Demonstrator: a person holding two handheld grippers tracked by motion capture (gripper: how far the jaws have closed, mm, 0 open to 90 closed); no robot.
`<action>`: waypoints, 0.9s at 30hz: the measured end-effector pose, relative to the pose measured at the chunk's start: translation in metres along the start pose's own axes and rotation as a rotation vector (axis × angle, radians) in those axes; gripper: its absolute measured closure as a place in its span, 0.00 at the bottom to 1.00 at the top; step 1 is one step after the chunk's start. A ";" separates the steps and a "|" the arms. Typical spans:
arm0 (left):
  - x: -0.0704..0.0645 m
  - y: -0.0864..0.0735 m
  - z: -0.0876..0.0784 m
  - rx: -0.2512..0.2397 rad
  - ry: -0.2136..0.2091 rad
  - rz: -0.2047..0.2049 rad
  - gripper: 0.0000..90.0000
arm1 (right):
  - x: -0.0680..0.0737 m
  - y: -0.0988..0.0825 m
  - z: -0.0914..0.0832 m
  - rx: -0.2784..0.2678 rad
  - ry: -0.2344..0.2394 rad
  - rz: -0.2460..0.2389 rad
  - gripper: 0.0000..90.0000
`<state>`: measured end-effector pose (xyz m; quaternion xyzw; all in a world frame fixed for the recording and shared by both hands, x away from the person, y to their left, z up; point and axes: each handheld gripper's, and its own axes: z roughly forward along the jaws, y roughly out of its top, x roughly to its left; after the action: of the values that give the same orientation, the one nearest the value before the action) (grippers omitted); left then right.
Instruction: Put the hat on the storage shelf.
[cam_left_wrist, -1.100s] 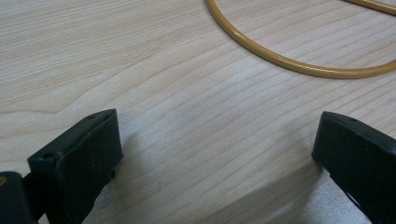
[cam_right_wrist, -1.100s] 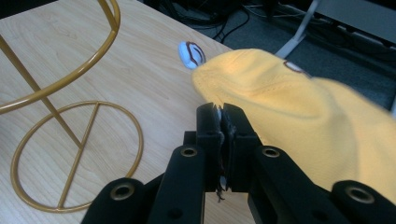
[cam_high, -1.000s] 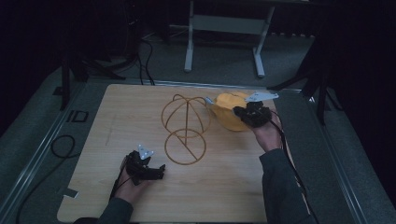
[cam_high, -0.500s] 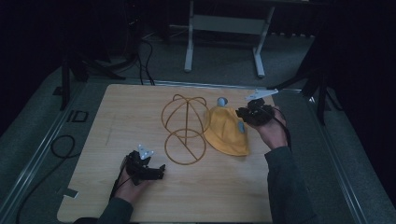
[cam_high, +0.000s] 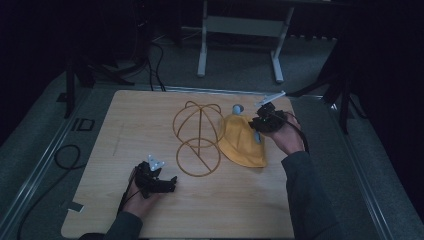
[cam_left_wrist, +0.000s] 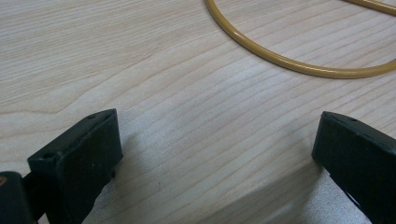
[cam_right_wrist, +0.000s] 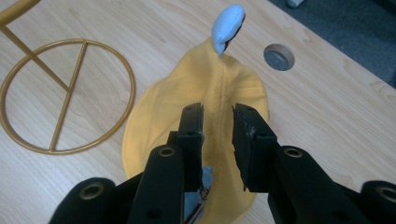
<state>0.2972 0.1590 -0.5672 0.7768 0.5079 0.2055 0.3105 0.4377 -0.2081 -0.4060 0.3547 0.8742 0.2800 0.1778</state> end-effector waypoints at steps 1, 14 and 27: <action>0.000 0.000 0.000 0.000 0.000 0.000 0.02 | 0.000 0.002 0.001 0.009 0.003 0.001 0.81; 0.000 0.000 0.000 -0.002 0.001 0.000 0.02 | 0.000 0.021 0.010 0.102 -0.001 -0.001 0.76; -0.001 0.000 0.000 -0.003 -0.002 0.000 0.02 | 0.001 0.041 0.021 0.189 0.024 0.006 0.72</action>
<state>0.2969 0.1584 -0.5673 0.7764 0.5075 0.2056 0.3122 0.4690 -0.1752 -0.3968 0.3692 0.8976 0.2013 0.1320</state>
